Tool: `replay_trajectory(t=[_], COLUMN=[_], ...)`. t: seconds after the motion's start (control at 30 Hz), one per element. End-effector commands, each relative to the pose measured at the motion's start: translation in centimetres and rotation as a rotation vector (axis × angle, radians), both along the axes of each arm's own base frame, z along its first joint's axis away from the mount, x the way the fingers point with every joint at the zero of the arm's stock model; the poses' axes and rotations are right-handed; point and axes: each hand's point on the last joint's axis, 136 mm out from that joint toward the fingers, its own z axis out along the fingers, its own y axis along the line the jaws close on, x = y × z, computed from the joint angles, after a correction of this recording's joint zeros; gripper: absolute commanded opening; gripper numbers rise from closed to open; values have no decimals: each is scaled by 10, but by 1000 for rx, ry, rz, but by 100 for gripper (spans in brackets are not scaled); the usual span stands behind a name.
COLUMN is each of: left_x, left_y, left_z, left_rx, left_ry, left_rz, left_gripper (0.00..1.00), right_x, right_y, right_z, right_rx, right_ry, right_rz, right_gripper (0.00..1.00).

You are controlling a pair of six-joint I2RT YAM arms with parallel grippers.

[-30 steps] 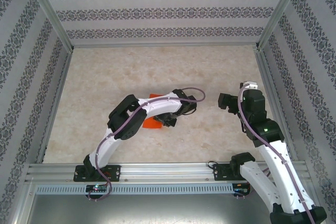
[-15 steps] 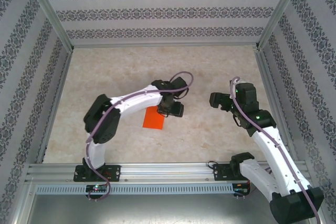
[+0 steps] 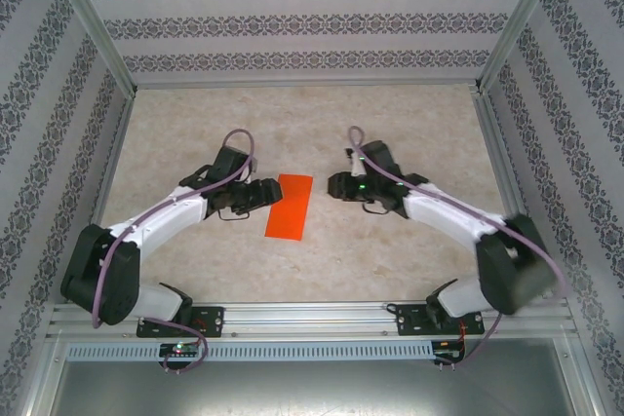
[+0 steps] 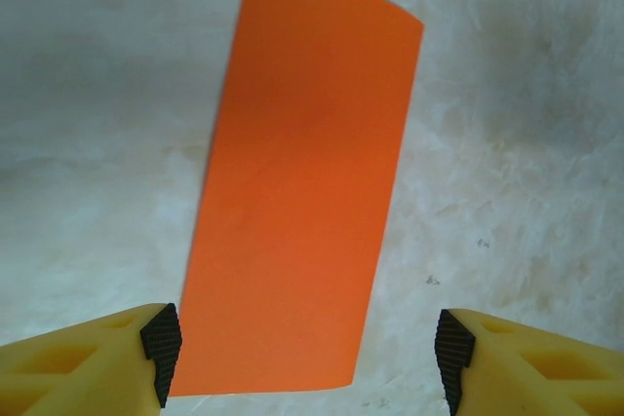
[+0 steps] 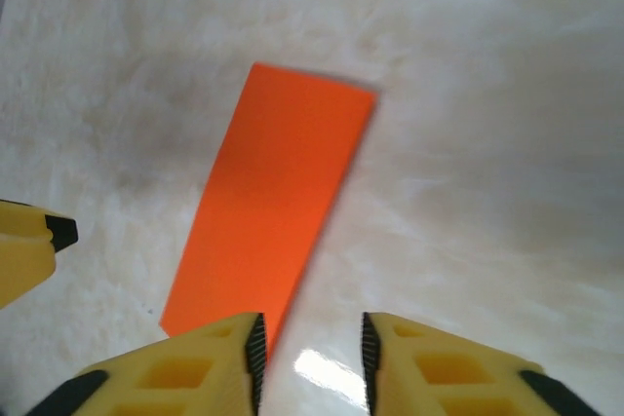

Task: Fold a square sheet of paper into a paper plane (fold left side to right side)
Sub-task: Third fold the triangle at the center of the table.

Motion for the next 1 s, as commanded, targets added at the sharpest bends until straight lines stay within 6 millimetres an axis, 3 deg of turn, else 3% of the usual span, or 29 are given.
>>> replay_trajectory(t=[0.0, 0.13, 0.27, 0.7, 0.97], left_x=[7, 0, -2, 0, 5], left_y=[0, 11, 13, 6, -4], left_z=[12, 1, -3, -23, -35], left_rx=[-114, -97, -85, -83, -103], left_ry=[-57, -31, -19, 48, 89], left_rz=[20, 36, 36, 4, -34], left_gripper=[73, 73, 73, 73, 69], right_x=[25, 46, 56, 48, 50], right_y=[46, 67, 70, 55, 56], right_z=[9, -19, -40, -94, -102], right_rx=[110, 77, 15, -125, -131], right_ry=[-13, 40, 75, 177, 160], right_rz=[33, 35, 34, 31, 92], right_gripper=[29, 29, 29, 29, 29])
